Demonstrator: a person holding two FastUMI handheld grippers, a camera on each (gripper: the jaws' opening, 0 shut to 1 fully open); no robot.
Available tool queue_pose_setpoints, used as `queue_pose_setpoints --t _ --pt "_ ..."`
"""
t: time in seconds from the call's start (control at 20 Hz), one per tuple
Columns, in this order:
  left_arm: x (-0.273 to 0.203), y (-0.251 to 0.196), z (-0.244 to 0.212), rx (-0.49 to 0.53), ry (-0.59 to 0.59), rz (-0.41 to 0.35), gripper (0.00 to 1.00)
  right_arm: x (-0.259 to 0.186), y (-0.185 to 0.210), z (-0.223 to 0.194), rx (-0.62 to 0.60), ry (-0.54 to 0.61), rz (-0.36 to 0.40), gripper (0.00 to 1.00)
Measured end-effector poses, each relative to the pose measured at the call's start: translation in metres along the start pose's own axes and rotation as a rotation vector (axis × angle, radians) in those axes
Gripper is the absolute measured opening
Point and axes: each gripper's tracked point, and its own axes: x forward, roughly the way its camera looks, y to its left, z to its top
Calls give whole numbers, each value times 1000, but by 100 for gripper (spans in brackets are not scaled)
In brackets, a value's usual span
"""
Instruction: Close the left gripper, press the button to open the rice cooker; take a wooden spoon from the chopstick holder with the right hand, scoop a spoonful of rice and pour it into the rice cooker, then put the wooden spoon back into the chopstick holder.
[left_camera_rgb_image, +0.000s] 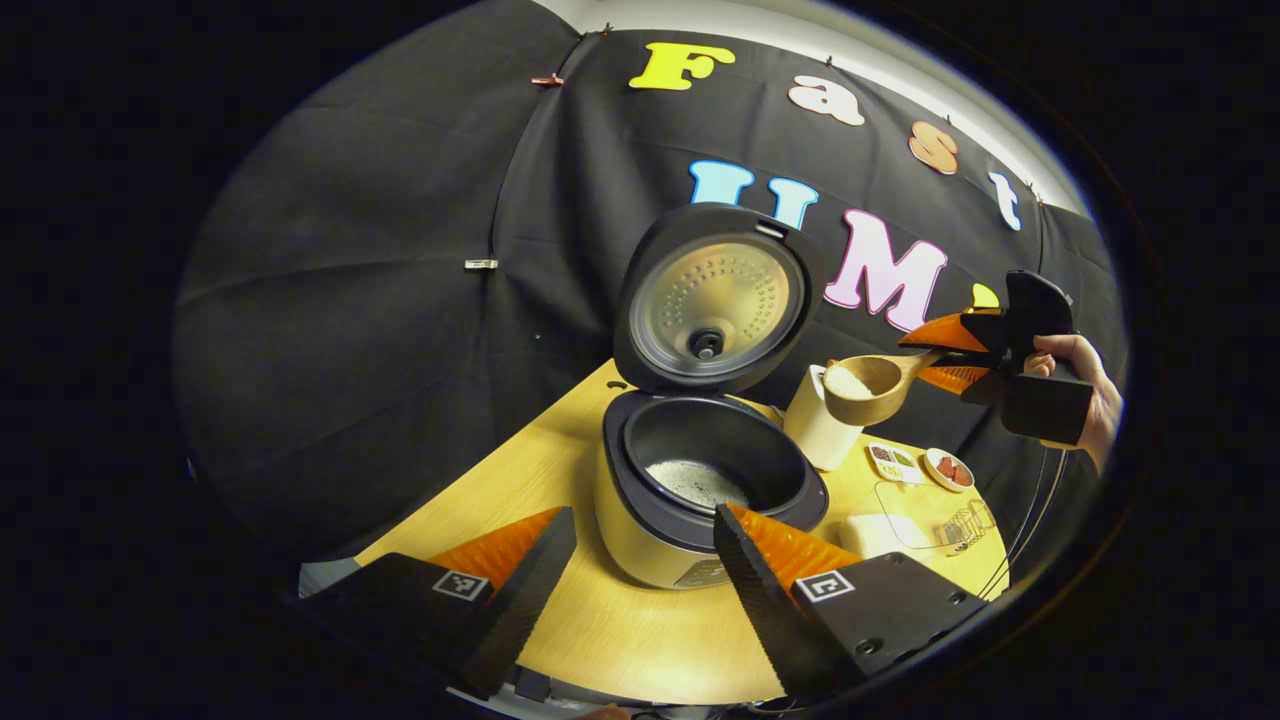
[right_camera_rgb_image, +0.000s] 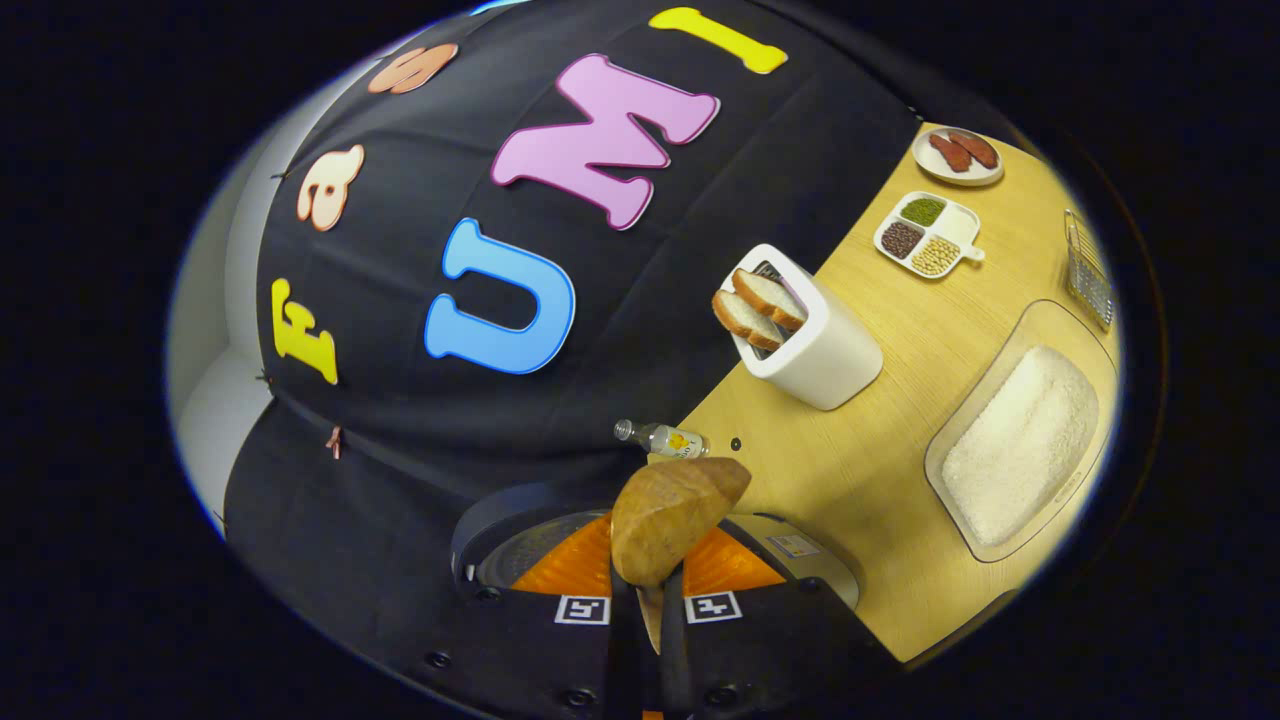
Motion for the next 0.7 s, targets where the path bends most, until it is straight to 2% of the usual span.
queue_pose_setpoints --t 0.15,0.3,0.6,0.7 --pt "-3 12 6 -35 -13 13 96 16 22 -19 -165 -1 17 12" --pt "-1 20 12 -21 -18 26 96 26 36 -33 -320 -26 28 12" --pt "-4 36 32 -35 -56 45 96 53 29 -59 -594 -62 21 12" --pt "-7 39 25 -37 -38 43 95 58 36 -65 -658 -92 46 12"
